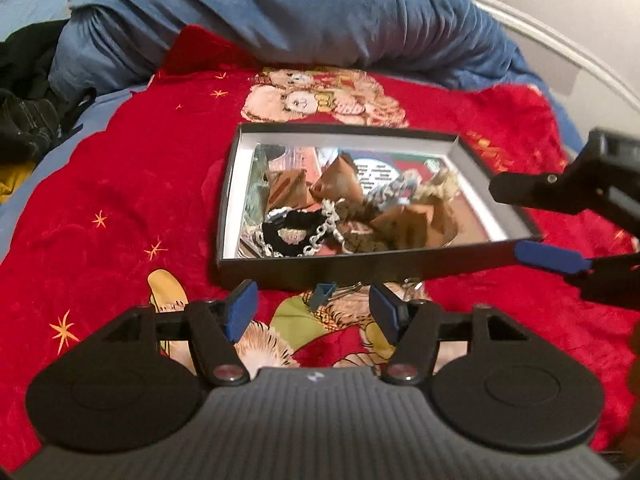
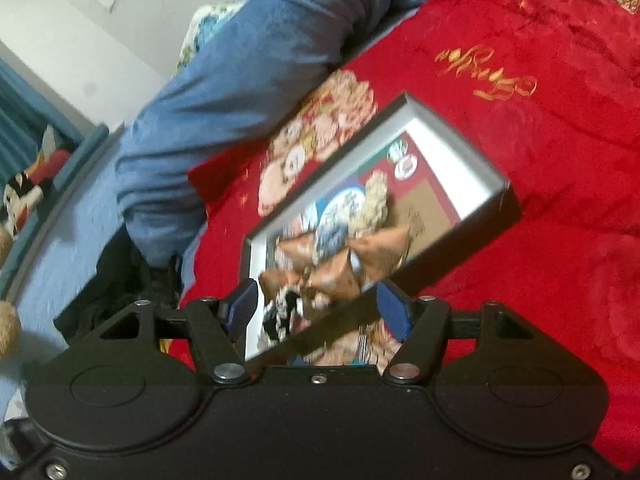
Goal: Organize objects
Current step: 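Move both open tools to the binder clips beside the box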
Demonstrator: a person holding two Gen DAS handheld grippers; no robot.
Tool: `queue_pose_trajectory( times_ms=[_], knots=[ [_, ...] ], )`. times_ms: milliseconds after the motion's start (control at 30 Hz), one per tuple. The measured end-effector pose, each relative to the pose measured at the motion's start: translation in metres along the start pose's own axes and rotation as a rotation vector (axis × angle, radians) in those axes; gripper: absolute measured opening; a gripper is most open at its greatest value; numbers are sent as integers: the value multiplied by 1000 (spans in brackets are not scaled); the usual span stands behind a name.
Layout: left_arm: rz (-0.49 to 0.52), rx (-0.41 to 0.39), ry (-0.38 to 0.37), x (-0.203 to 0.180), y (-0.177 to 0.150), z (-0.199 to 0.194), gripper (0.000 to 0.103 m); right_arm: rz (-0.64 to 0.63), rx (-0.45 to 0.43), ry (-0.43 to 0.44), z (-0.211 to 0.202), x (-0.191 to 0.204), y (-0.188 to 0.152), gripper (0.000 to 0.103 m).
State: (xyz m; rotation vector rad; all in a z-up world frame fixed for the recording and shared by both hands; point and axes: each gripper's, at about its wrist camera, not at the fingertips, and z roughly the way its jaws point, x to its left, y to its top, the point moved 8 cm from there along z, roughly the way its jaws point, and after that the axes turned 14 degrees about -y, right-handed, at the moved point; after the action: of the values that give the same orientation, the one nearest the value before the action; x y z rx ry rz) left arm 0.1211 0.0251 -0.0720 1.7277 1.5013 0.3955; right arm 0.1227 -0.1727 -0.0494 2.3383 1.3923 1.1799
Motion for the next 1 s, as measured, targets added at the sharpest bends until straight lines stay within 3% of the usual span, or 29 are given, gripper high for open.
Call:
queue_pose_trajectory(
  times_ms=[167, 400, 500, 600, 667, 733, 1000],
  knots=[
    [-31, 25, -3, 5, -9, 14, 74, -47, 38, -42, 10, 4, -14, 64],
    [19, 40, 32, -5, -12, 36, 74, 7, 143, -21, 31, -4, -23, 60],
    [34, 46, 26, -10, -10, 46, 69, 33, 167, -23, 37, -9, -23, 60],
    [29, 50, 32, -9, -8, 54, 62, 67, 190, -20, 42, -15, -22, 60],
    [16, 77, 40, -6, -12, 59, 31, 83, 204, -14, 44, -17, -23, 60],
    [4, 123, 52, -1, -17, 62, 19, 84, 209, -13, 45, -17, -23, 60],
    [-52, 106, 59, 5, -18, 53, 16, 59, 206, -25, 48, -13, -26, 59]
  ],
)
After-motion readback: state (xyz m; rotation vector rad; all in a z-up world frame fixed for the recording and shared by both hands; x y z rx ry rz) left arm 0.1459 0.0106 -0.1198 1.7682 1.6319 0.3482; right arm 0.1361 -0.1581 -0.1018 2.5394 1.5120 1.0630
